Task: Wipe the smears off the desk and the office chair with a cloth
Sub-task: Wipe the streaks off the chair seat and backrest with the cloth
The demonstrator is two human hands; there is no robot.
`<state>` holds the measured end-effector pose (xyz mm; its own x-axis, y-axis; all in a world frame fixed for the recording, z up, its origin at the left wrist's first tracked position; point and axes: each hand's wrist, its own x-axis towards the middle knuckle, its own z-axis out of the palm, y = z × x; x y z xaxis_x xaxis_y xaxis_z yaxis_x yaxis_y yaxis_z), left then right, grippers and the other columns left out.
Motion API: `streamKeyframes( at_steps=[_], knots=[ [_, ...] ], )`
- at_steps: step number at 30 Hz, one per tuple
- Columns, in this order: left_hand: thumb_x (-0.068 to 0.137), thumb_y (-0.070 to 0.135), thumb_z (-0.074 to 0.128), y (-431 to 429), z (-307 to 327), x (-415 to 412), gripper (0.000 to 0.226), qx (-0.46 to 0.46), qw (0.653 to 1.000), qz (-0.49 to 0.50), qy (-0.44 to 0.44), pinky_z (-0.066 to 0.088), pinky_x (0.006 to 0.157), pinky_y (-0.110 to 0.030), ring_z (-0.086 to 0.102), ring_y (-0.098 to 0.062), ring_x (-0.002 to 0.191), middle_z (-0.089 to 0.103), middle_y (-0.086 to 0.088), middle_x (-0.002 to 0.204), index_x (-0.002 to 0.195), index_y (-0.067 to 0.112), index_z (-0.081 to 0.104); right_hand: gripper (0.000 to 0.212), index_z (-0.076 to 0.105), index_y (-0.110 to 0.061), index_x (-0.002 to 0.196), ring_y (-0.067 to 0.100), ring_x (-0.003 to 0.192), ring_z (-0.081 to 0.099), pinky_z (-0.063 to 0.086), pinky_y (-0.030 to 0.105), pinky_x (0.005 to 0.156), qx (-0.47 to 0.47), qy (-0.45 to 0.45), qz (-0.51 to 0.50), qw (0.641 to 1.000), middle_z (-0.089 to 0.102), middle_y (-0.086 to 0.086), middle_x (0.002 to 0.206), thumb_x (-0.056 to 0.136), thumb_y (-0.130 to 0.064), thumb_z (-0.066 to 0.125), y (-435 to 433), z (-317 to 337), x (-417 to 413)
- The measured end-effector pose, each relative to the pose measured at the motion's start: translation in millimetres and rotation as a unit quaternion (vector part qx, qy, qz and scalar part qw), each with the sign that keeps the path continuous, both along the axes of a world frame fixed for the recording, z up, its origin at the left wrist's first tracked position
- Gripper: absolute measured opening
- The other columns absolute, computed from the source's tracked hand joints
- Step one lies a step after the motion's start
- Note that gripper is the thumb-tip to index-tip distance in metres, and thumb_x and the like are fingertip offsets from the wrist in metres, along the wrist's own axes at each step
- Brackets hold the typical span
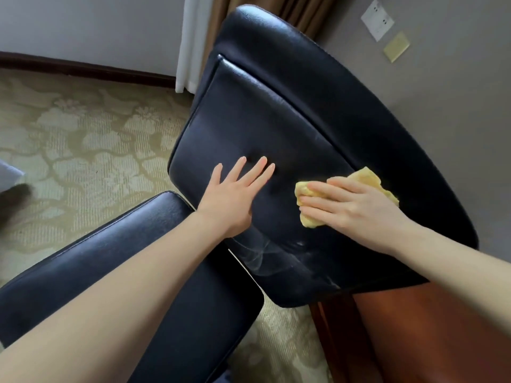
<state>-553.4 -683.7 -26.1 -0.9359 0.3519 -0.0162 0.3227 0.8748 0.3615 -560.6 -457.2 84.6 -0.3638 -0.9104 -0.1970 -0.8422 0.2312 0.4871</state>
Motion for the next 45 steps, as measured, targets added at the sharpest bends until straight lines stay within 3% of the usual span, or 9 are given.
streamKeyframes(
  at_steps=[8, 14, 19, 23, 28, 33, 36, 41, 45],
  knots=[
    [0.092, 0.023, 0.046, -16.4, -10.1, 1.7, 0.085, -0.001, 1.000, 0.028, 0.014, -0.002, 0.114, -0.053, -0.013, -0.019, 0.146, -0.016, 0.011, 0.158, 0.149, 0.028, -0.017, 0.023, 0.071, -0.015, 0.104, 0.024, 0.115, 0.060, 0.046, 0.035, 0.094, -0.128, 0.074, -0.002, 0.989, 0.069, -0.003, 0.112, 0.089, -0.002, 0.059, -59.8, 0.3, -59.3],
    [0.093, 0.022, 0.046, -34.6, -11.7, 8.0, 0.084, 0.008, 0.997, 0.074, -0.032, -0.003, 0.114, -0.054, -0.015, -0.017, 0.146, -0.019, 0.012, 0.157, 0.149, 0.028, -0.016, 0.023, 0.072, -0.013, 0.106, 0.020, 0.117, 0.059, 0.047, 0.032, 0.095, -0.212, 0.116, -0.057, 0.969, 0.069, -0.003, 0.114, 0.091, -0.006, 0.055, -77.9, -40.3, -55.0],
    [0.094, 0.021, 0.045, -30.5, 4.1, 15.7, 0.081, -0.018, 0.998, 0.051, -0.033, -0.006, 0.114, -0.053, -0.017, -0.018, 0.146, -0.020, 0.012, 0.157, 0.150, 0.027, -0.013, 0.025, 0.072, -0.015, 0.105, 0.019, 0.120, 0.056, 0.047, 0.033, 0.097, -0.149, 0.078, -0.068, 0.983, 0.068, -0.003, 0.115, 0.082, -0.007, 0.067, -71.1, -79.6, -23.5],
    [0.093, 0.018, 0.045, -20.3, 9.6, 21.4, 0.079, -0.022, 1.000, 0.017, -0.008, -0.001, 0.115, -0.052, -0.013, -0.015, 0.146, -0.017, 0.009, 0.159, 0.152, 0.024, -0.007, 0.025, 0.068, -0.022, 0.113, 0.015, 0.128, 0.048, 0.040, 0.031, 0.104, -0.018, 0.019, -0.076, 0.997, 0.061, -0.007, 0.127, 0.089, -0.023, 0.061, -42.9, -110.0, 21.3],
    [0.091, 0.014, 0.044, 7.3, 4.8, 38.1, 0.081, -0.010, 0.999, -0.025, -0.018, 0.002, 0.116, -0.045, -0.011, -0.013, 0.146, -0.017, 0.008, 0.159, 0.151, 0.023, -0.009, 0.021, 0.072, -0.019, 0.104, 0.015, 0.122, 0.053, 0.041, 0.031, 0.103, 0.057, -0.022, -0.067, 0.996, 0.062, -0.002, 0.127, 0.087, -0.024, 0.060, 7.4, -118.5, 75.1],
    [0.095, 0.025, 0.044, 33.7, 2.3, 39.4, 0.078, 0.040, 0.996, -0.047, -0.068, 0.004, 0.117, -0.043, -0.009, -0.014, 0.147, -0.013, 0.005, 0.160, 0.151, 0.022, -0.010, 0.032, 0.075, -0.019, 0.100, 0.014, 0.114, 0.060, 0.032, 0.034, 0.104, 0.016, -0.005, -0.032, 0.999, 0.068, -0.002, 0.116, 0.094, -0.014, 0.043, 49.8, -91.2, 101.2],
    [0.096, 0.027, 0.046, 36.4, 1.2, 35.4, 0.079, 0.046, 0.993, -0.049, -0.099, 0.006, 0.117, -0.044, -0.007, -0.015, 0.147, -0.012, 0.004, 0.160, 0.151, 0.023, -0.010, 0.023, 0.073, -0.029, 0.108, 0.009, 0.116, 0.058, 0.045, 0.030, 0.099, -0.033, -0.049, -0.116, 0.991, 0.064, -0.010, 0.122, 0.087, -0.029, 0.064, 60.7, -63.7, 108.4],
    [0.094, 0.022, 0.047, 29.4, 4.9, 26.3, 0.081, 0.002, 0.993, -0.074, -0.094, 0.009, 0.115, -0.047, -0.003, -0.017, 0.147, -0.008, 0.007, 0.160, 0.151, 0.026, -0.011, 0.030, 0.070, -0.010, 0.113, 0.028, 0.118, 0.057, 0.042, 0.052, 0.096, -0.083, 0.005, -0.120, 0.989, 0.064, 0.006, 0.124, 0.086, -0.012, 0.056, 55.8, -4.7, 78.7],
    [0.093, 0.019, 0.045, 23.4, 12.8, 19.9, 0.081, -0.023, 0.985, -0.107, -0.130, 0.010, 0.116, -0.045, -0.001, -0.015, 0.147, -0.012, 0.006, 0.160, 0.151, 0.027, -0.012, 0.025, 0.070, -0.021, 0.111, 0.019, 0.120, 0.056, 0.043, 0.035, 0.102, -0.011, 0.116, -0.083, 0.990, 0.064, -0.005, 0.122, 0.091, -0.014, 0.056, 31.1, 15.4, 43.4]
  ],
)
